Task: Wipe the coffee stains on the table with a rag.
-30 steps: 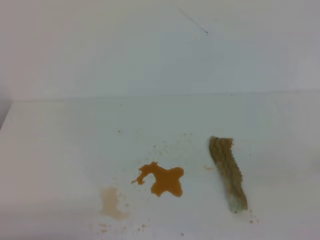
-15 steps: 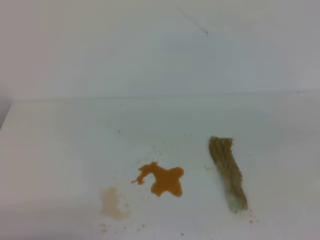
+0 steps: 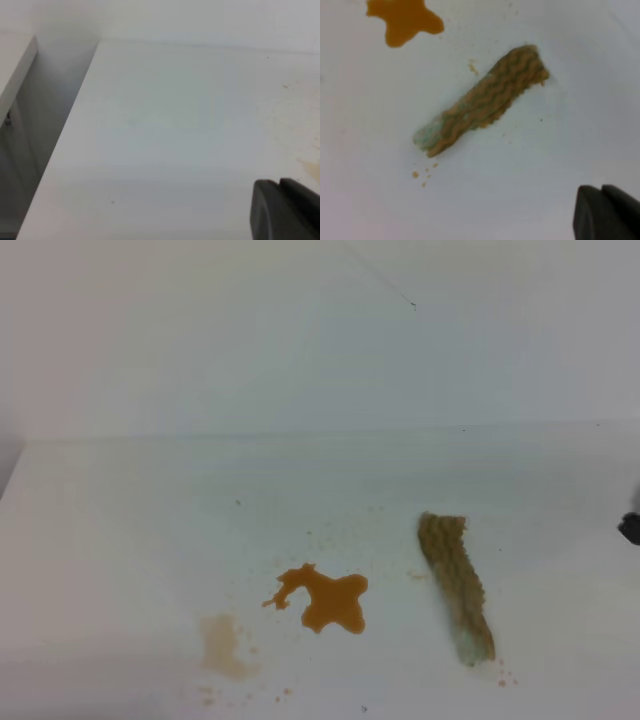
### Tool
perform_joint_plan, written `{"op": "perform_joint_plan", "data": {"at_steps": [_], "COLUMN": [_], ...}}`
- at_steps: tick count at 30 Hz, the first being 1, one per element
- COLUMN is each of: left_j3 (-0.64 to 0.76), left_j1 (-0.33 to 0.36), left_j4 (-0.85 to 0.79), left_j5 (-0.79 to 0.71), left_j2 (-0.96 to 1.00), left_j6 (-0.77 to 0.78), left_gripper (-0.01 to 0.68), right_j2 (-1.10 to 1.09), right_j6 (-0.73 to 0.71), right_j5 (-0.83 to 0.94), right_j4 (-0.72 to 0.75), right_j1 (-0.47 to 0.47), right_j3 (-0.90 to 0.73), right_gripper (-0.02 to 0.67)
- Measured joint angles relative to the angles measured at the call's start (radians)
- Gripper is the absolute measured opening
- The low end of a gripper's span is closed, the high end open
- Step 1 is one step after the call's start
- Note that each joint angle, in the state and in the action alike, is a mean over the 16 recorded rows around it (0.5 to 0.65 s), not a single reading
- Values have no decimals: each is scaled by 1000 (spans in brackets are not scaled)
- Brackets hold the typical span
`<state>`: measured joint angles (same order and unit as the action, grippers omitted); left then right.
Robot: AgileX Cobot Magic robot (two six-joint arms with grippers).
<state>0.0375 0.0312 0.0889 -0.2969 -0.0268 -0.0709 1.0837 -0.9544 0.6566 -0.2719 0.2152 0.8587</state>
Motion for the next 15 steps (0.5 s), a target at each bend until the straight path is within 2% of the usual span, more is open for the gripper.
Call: {"op": "perform_joint_plan", "data": {"at_steps": [9, 15], "left_j3": [0, 0], "left_j1": [0, 0], "left_j4": [0, 0], "left_j5": [0, 0], "left_j2": [0, 0], "left_j6": [0, 0], "left_gripper": [1, 1], "right_j2": [377, 548], "right_j6": [42, 32], "right_j5": [78, 98], "right_j4": [88, 101], "right_j1": [116, 148], "right_j3": [251, 344], "right_gripper": [17, 77]}}
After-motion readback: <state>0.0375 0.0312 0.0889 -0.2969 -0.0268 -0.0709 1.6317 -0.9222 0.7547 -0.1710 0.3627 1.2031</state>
